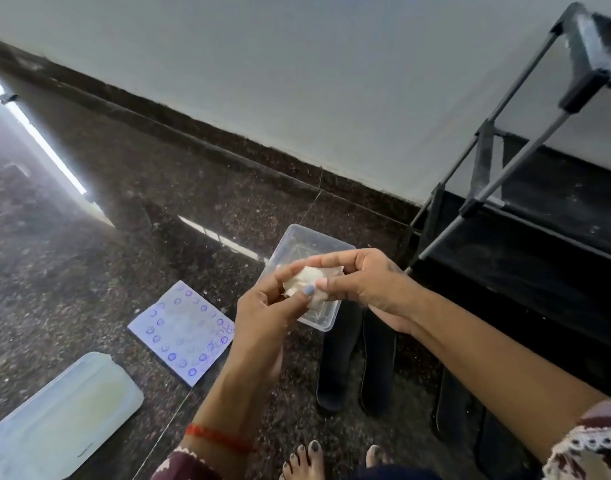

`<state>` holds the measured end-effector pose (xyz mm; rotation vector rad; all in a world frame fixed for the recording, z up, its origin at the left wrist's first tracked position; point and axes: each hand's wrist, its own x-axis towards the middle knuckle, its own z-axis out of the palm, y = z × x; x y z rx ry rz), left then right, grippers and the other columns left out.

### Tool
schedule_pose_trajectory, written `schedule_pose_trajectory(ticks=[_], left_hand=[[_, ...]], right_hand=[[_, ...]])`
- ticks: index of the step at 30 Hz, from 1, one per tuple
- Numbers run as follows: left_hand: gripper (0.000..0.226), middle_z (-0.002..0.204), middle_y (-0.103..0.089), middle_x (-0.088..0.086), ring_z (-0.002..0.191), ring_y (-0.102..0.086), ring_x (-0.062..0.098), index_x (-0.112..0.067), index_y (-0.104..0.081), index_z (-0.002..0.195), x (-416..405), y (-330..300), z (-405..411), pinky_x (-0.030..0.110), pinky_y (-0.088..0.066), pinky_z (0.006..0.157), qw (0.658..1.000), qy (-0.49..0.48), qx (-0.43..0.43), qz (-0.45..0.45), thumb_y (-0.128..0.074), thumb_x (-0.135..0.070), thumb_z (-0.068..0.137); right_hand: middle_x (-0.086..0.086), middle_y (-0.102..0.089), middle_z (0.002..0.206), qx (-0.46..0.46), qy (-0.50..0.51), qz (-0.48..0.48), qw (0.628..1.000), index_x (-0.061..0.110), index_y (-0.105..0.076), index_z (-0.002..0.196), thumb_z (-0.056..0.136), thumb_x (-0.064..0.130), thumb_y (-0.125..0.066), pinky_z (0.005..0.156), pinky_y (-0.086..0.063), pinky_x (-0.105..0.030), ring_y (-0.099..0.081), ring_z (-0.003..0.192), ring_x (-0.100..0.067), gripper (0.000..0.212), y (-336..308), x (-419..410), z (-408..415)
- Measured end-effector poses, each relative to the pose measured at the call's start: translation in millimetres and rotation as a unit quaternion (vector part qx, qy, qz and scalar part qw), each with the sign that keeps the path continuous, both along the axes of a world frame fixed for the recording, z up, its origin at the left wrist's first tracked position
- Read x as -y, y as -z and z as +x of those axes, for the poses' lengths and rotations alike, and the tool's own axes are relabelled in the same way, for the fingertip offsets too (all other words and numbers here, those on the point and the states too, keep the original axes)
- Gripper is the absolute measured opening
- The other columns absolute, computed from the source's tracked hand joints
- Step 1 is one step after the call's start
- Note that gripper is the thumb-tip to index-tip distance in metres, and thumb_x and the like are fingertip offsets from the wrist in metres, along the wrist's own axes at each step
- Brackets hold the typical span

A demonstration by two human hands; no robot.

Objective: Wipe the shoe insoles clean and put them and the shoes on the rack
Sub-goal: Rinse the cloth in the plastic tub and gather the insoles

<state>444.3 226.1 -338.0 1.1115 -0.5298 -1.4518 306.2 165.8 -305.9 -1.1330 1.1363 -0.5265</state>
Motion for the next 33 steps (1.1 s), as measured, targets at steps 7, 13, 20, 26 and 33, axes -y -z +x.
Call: schedule_pose_trajectory(ticks=[7, 13, 20, 26, 33], left_hand=[[0.027, 0.091, -0.074, 0.008, 0.082, -0.070, 0.015, -0.007, -0.070, 0.099, 31, 41, 2, 0.020, -0.055, 0.066, 0.996, -0.084, -0.005, 0.024, -0.068, -0.009, 0.072], [0.027, 0.077, -0.072, 0.004, 0.071, -0.067, 0.010, -0.012, -0.068, 0.094, 47, 88, -5, 0.016, -0.053, 0.063, 0.986, -0.158, 0.001, 0.060, -0.065, 0.010, 0.077], [0.023, 0.083, -0.073, 0.001, 0.078, -0.068, 0.010, -0.018, -0.071, 0.088, 61, 137, -1, 0.022, -0.055, 0.074, 0.972, -0.168, 0.136, 0.087, -0.072, 0.001, 0.076], [0.004, 0.073, -0.065, -0.009, 0.068, -0.057, 0.005, -0.026, -0.072, 0.084, 80, 179, 7, 0.021, -0.041, 0.065, 0.880, -0.088, 0.456, 0.095, -0.072, -0.025, 0.080], [0.004, 0.073, -0.061, -0.009, 0.075, -0.054, 0.014, -0.019, -0.064, 0.089, 115, 219, 15, 0.019, -0.026, 0.058, 0.863, -0.056, 0.476, 0.162, -0.061, -0.021, 0.089]], right_hand=[[-0.016, -0.067, 0.102, 0.017, 0.002, 0.034, 0.999, 0.011, -0.053, 0.126, 0.073, -0.013, -0.066, 0.074, -0.055, -0.022, -0.067, 0.089, -0.018, 0.059, 45, 41, 4], [-0.009, -0.070, 0.086, -0.020, -0.081, -0.060, 0.995, 0.029, -0.060, 0.118, 0.076, -0.001, -0.070, 0.076, -0.053, -0.015, -0.065, 0.082, -0.011, 0.053, 84, 49, 9], [-0.010, -0.069, 0.102, -0.101, -0.088, -0.100, 0.986, 0.016, -0.066, 0.111, 0.079, 0.005, -0.070, 0.085, -0.053, -0.021, -0.067, 0.091, -0.015, 0.033, 136, 72, 13], [-0.003, -0.060, 0.099, -0.241, -0.127, -0.205, 0.940, 0.017, -0.071, 0.095, 0.082, 0.020, -0.068, 0.077, -0.043, -0.010, -0.055, 0.089, -0.011, 0.013, 185, 99, 20], [-0.001, -0.063, 0.080, -0.241, -0.111, -0.183, 0.947, 0.021, -0.060, 0.092, 0.081, 0.017, -0.067, 0.067, -0.055, -0.027, -0.063, 0.072, -0.014, 0.014, 238, 140, 37]])
